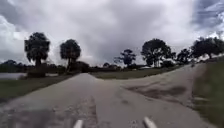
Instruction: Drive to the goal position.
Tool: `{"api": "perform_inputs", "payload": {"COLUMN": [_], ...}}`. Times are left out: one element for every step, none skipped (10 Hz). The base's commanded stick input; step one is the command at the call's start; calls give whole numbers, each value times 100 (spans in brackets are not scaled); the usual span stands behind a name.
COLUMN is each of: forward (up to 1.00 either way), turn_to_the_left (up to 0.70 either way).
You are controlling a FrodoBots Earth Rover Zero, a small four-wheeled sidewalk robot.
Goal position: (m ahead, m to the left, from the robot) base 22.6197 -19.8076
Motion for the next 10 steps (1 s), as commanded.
{"api": "perform_inputs", "payload": {"forward": [70,70,70,70,70,70,70,70,70,70], "turn_to_the_left": [-35,-35,-35,-35,-35,-33,0,0,0,0]}}
